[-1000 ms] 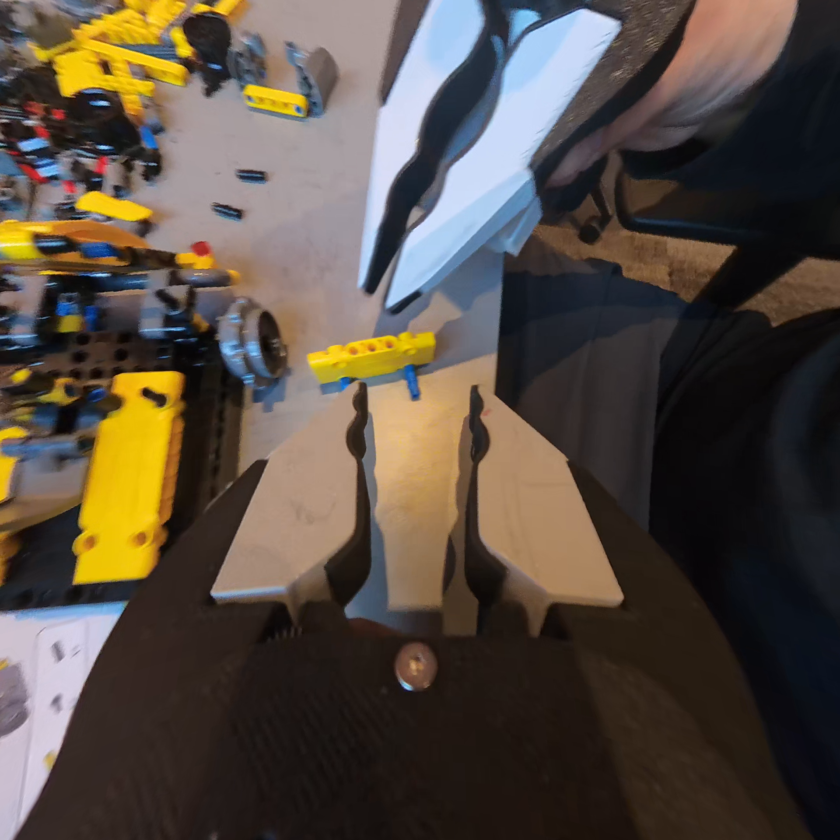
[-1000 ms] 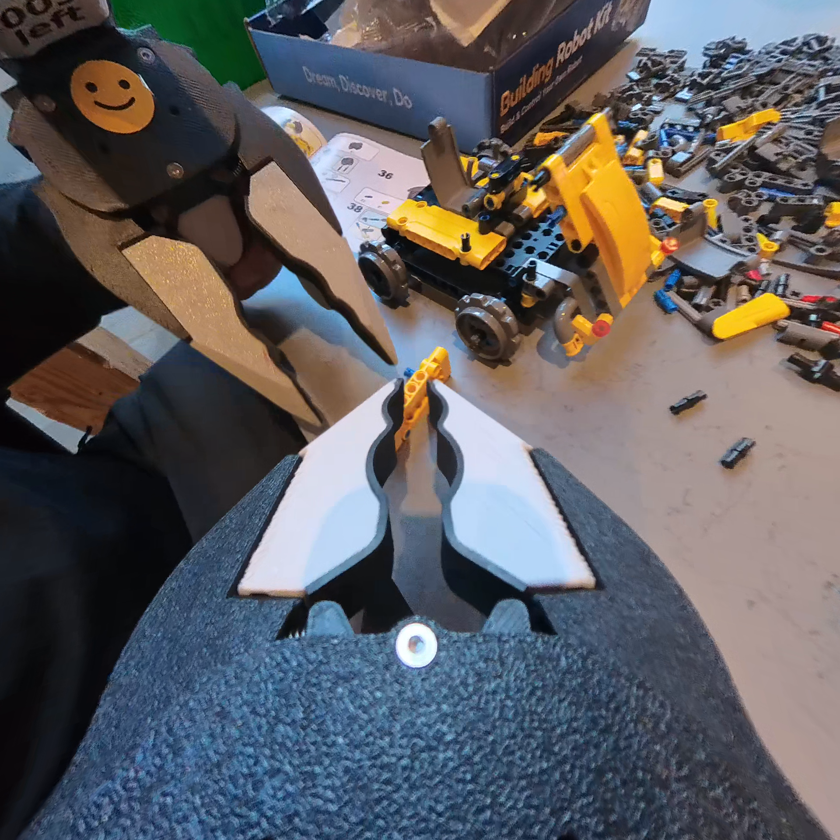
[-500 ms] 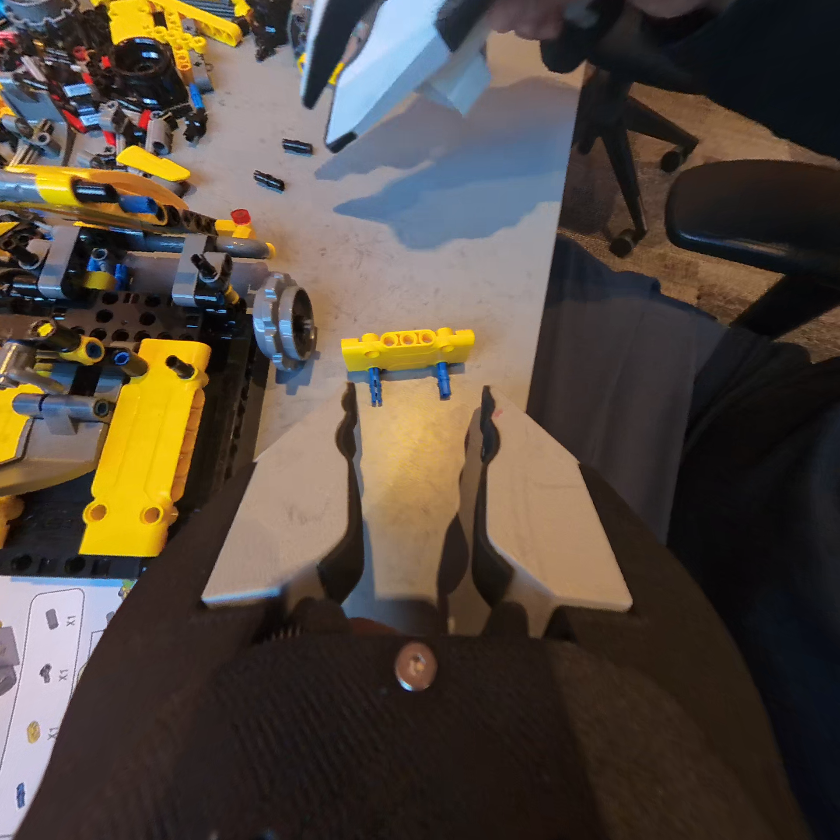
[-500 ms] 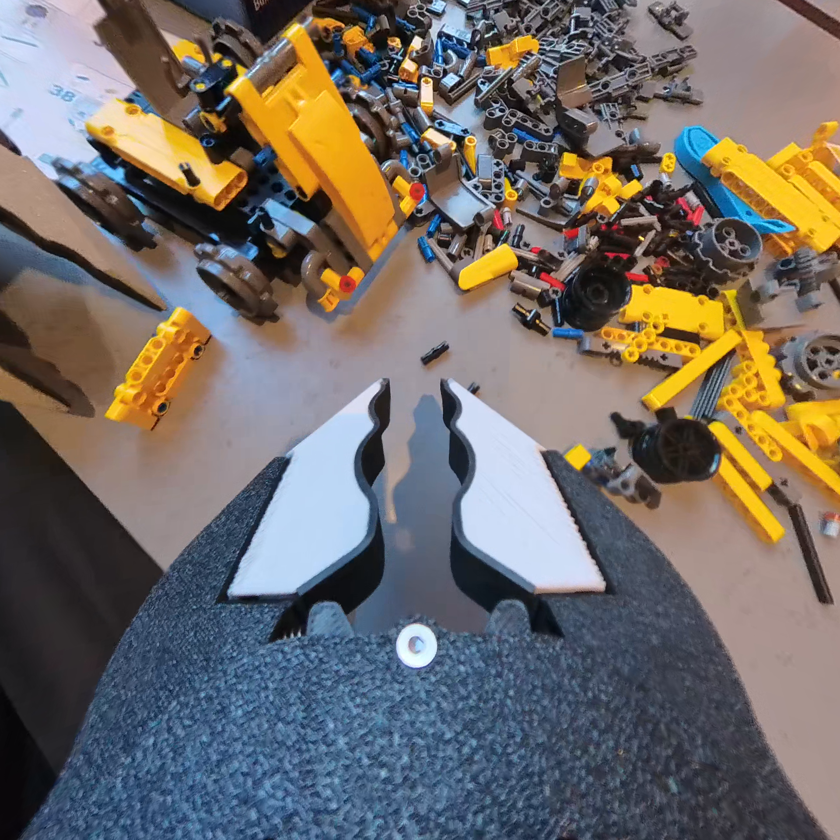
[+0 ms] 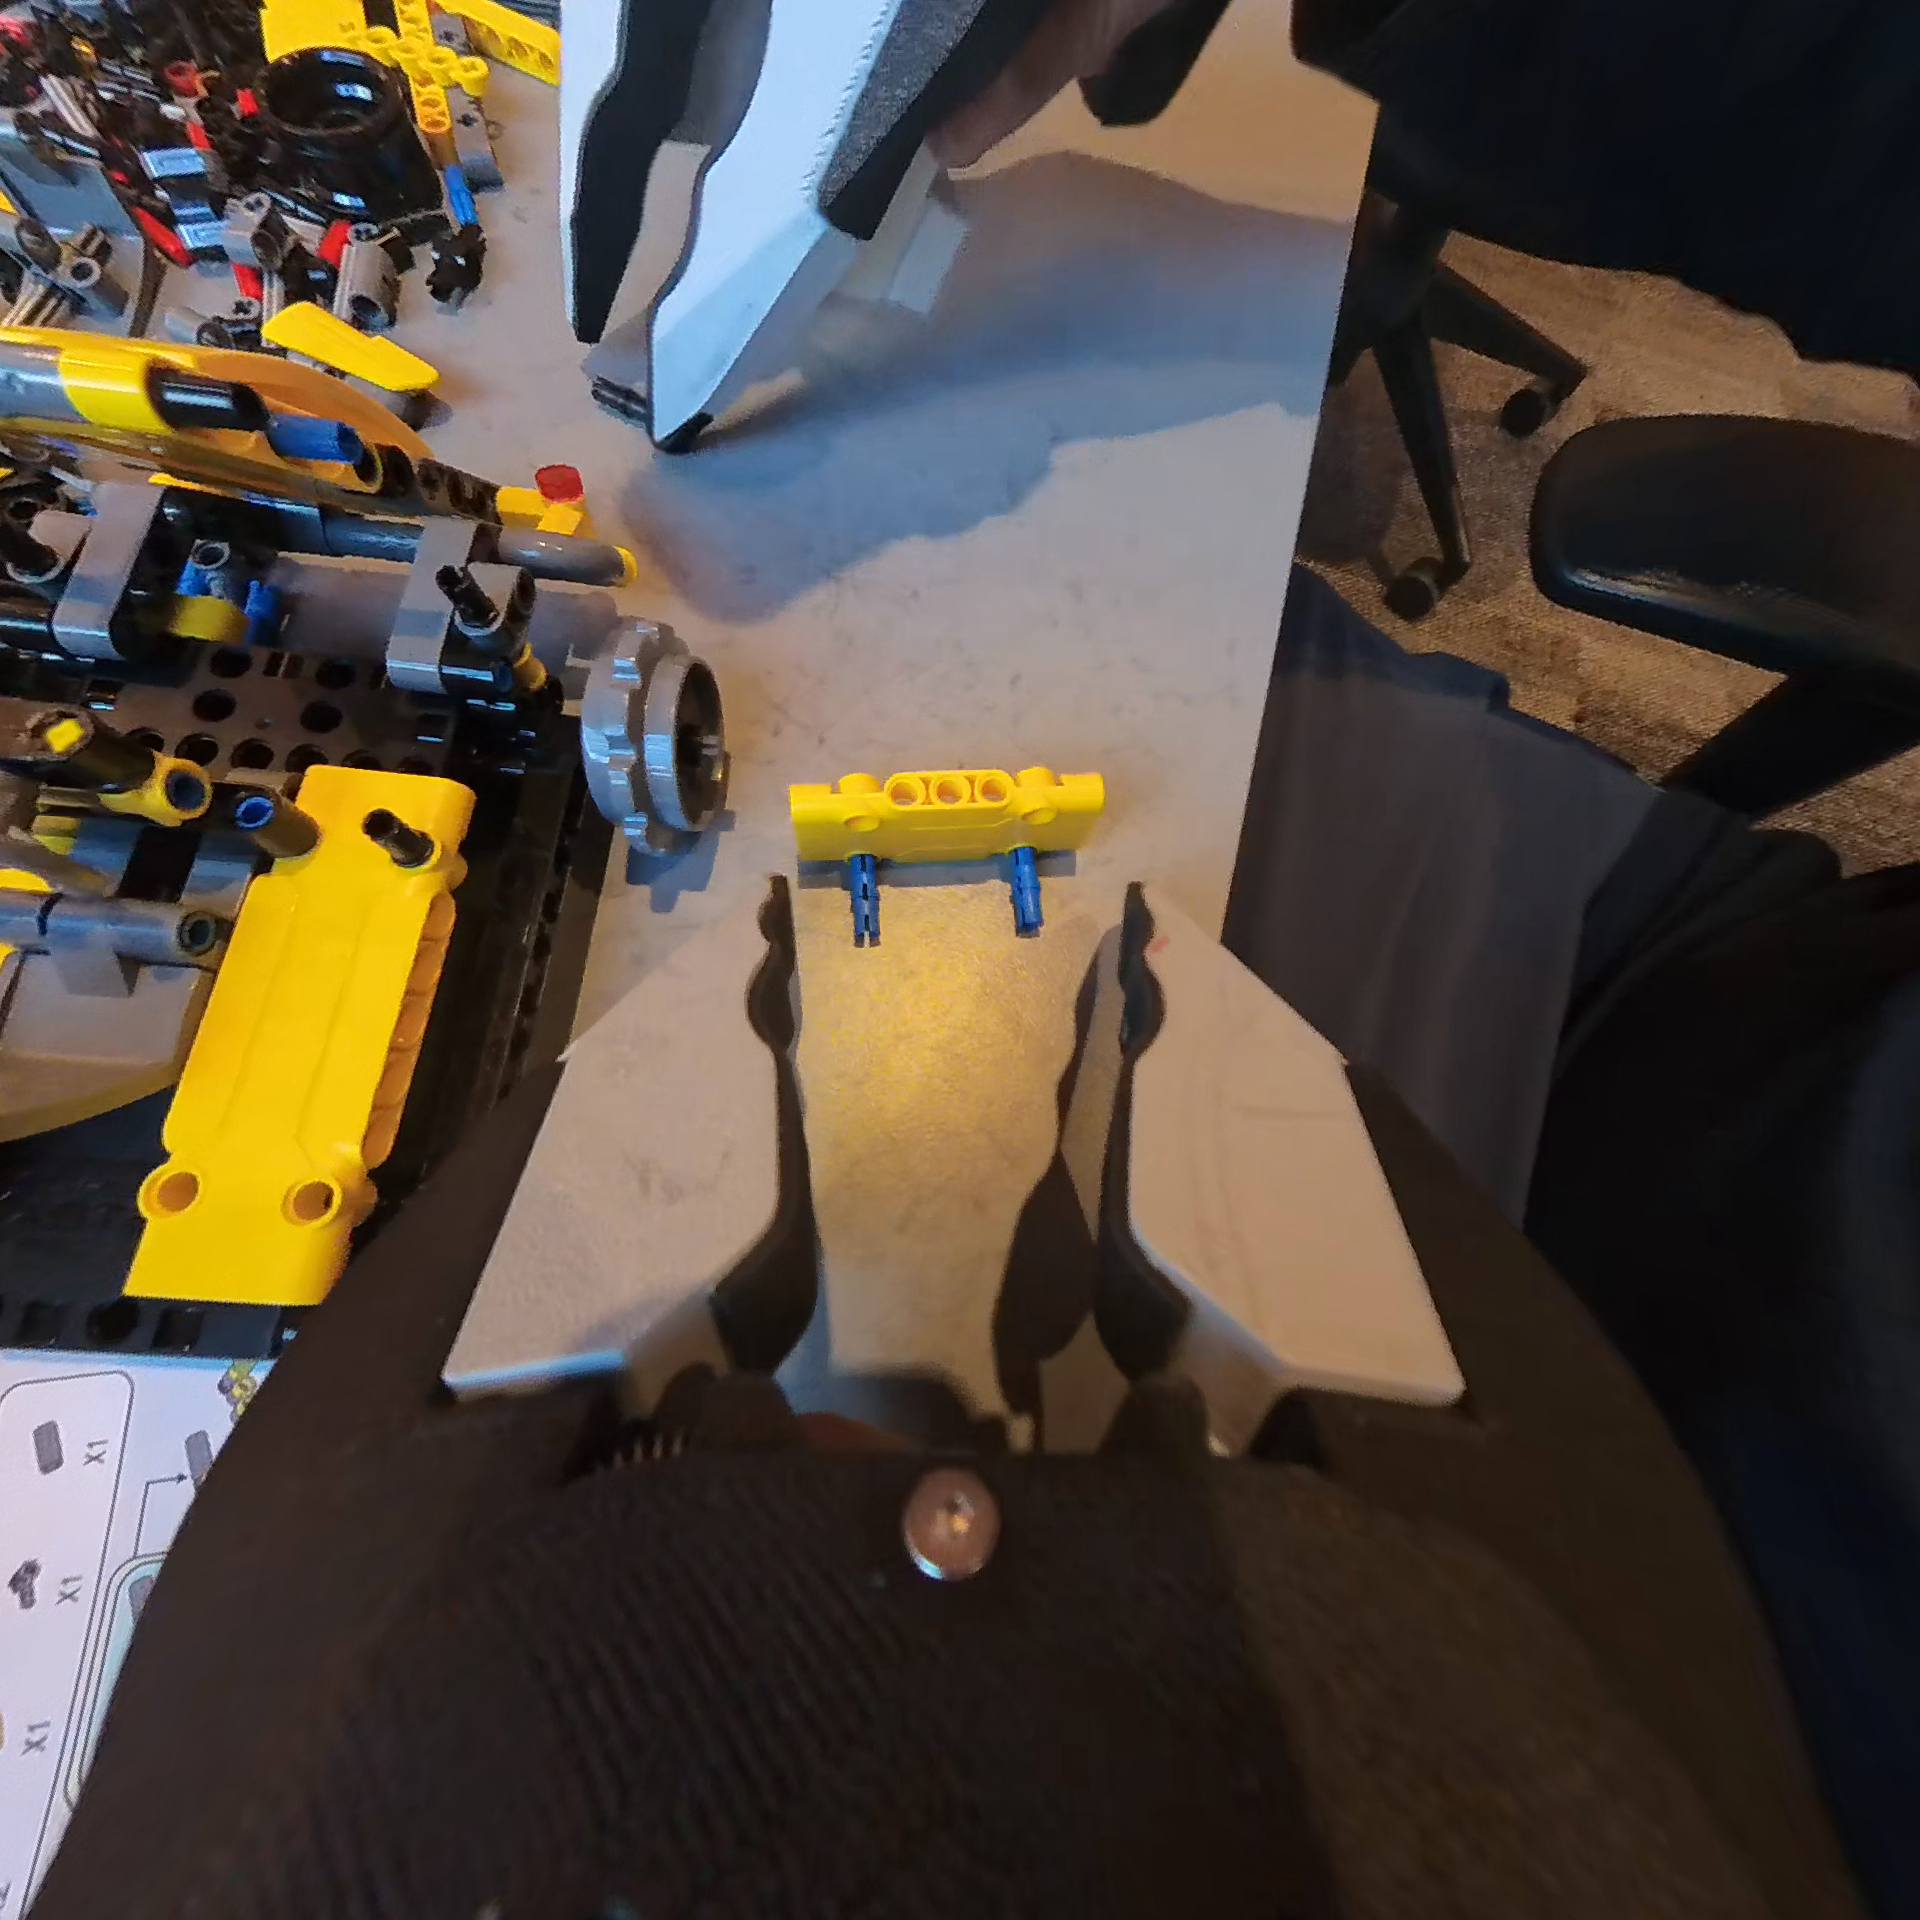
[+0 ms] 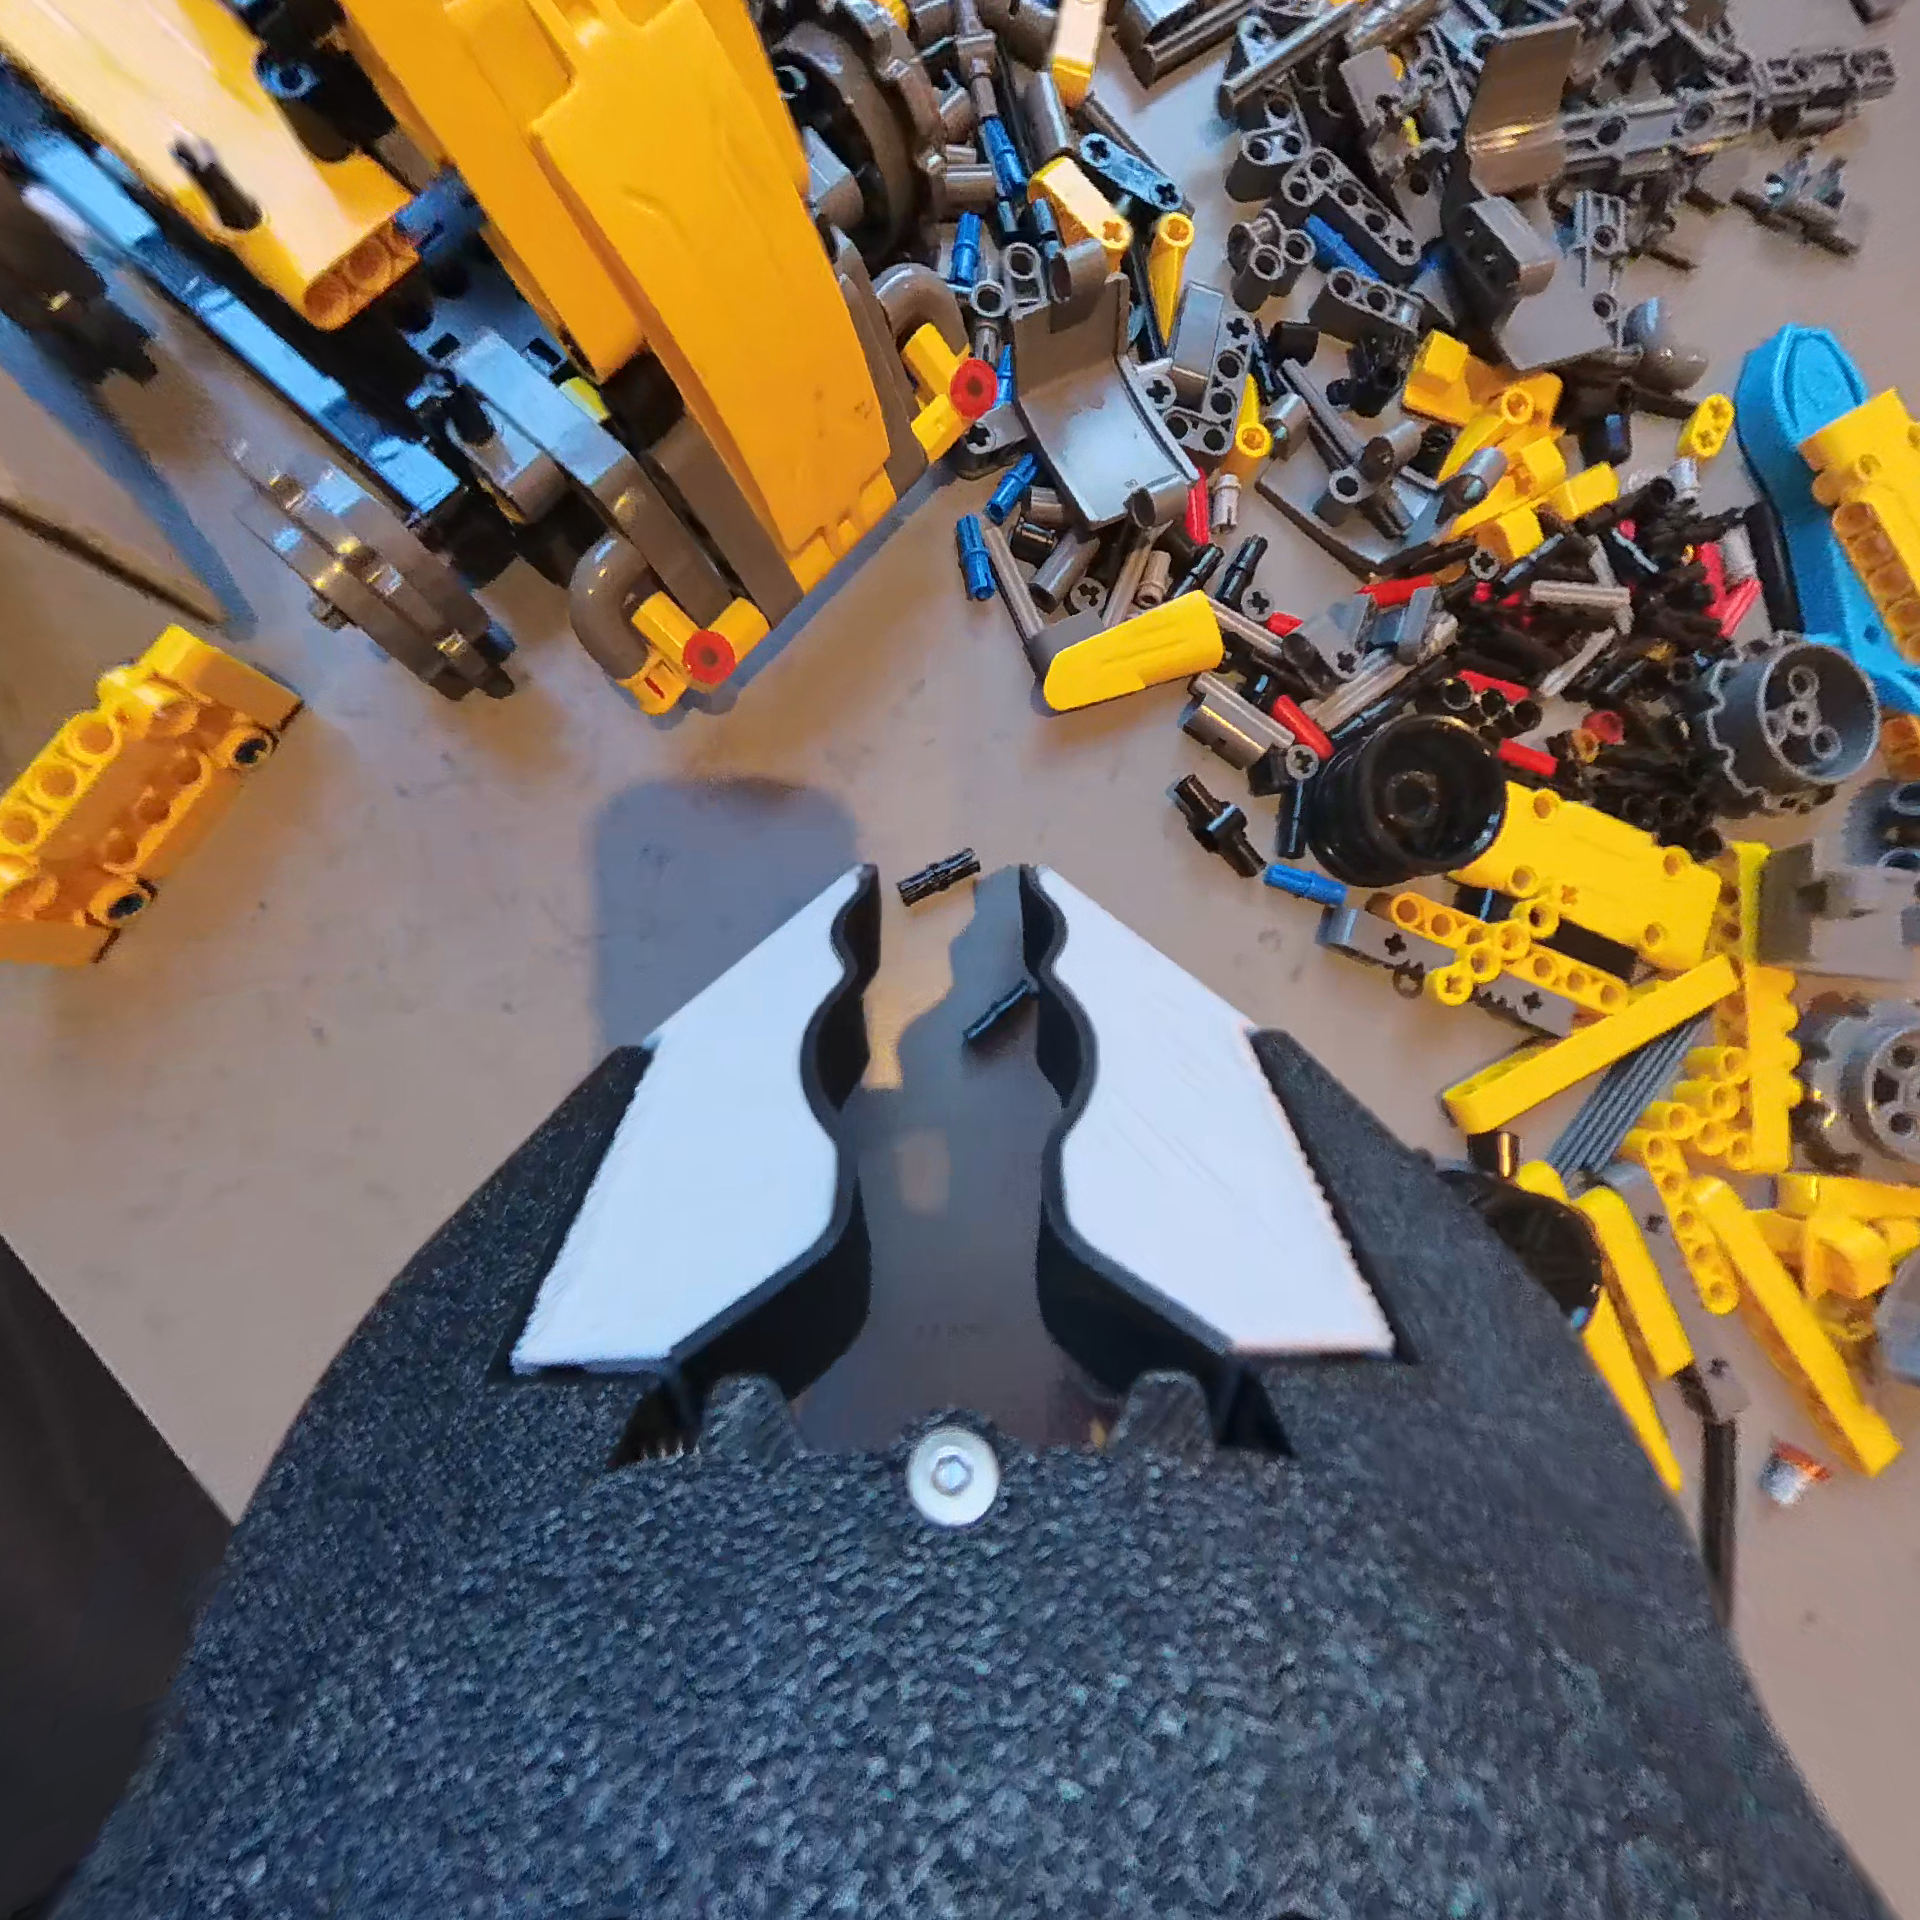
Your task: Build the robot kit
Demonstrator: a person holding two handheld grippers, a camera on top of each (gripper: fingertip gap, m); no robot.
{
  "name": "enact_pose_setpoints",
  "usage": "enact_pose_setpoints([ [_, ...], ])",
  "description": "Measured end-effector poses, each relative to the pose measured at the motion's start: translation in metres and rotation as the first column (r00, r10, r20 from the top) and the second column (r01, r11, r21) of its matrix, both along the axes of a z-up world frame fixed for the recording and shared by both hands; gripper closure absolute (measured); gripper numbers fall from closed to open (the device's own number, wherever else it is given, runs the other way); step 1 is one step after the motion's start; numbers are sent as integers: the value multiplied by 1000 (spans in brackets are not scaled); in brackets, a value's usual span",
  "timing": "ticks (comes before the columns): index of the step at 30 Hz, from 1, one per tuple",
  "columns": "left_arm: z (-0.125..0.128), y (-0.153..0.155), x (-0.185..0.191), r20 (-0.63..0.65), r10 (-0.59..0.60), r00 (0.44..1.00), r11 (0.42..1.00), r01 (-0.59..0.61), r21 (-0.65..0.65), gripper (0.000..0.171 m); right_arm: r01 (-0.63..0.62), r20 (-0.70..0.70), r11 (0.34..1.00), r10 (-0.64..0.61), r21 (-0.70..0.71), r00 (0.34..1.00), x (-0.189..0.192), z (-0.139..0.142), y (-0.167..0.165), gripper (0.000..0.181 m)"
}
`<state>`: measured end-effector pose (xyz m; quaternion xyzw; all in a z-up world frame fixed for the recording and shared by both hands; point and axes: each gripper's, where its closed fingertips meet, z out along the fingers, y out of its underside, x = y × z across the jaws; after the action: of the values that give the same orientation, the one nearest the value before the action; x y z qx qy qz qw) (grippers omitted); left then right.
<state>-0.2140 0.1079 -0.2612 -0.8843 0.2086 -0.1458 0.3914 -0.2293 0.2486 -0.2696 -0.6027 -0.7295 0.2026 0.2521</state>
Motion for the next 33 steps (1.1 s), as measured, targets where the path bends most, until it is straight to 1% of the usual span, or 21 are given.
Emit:
enact_pose_setpoints([
  [2, 0, 2, 0, 2, 2, 1000, 1000, -2, 1, 108, -56, 10, 998, 56, -9, 998, 1, -1, -4, 158],
  [3, 1, 3, 1, 4, 3, 1000, 1000, -3, 3, 106, -63, 15, 998, 63, -20, 998, 0, -1, -4, 159],
  [6, 0, 6, 4, -5, 9, 1000, 1000, -9, 5, 103, -48, 21, 999, 48, -26, 999, 1, 1, -4, 158],
  [9, -3, 7, 6, -35, 8, 999, 1000, -8, 1, 102, -46, -9, 999, 46, -18, 999, 3, 7, -11, 159],
  [13, -6, 10, 7, -83, 7, 997, 1000, -7, -1, 108, -26, -26, 999, 25, -27, 999, 10, 8, -17, 159],
  [17, -9, 11, 9, -94, -1, 996, 1000, 0, -11, 111, 23, -49, 998, -26, -61, 998, 13, 12, -18, 160],
  [19, -9, 10, 11, -98, -11, 995, 1000, 10, -10, 112, 69, -73, 993, -76, -94, 994, 13, 14, -20, 163],
  [22, -10, 7, 13, -100, -21, 995, 1000, 20, -12, 112, 171, -100, 981, -180, -94, 979, 12, 12, -10, 163],
  [25, -9, 5, 16, -96, -34, 995, 999, 33, -12, 112, 204, -132, 966, -226, -161, 965, 6, 11, -12, 163],
  [26, -9, 4, 16, -97, -36, 995, 999, 35, -13, 112, 216, -132, 963, -238, -161, 962, 4, 10, -11, 163],
  [29, -10, 3, 17, -100, -40, 994, 999, 39, -12, 112, 260, -124, 961, -271, -95, 955, 3, 5, -2, 164],
  [33, -9, 2, 18, -92, -45, 995, 999, 44, -14, 112, 258, -103, 961, -268, -99, 958, -1, -2, -3, 167],
])
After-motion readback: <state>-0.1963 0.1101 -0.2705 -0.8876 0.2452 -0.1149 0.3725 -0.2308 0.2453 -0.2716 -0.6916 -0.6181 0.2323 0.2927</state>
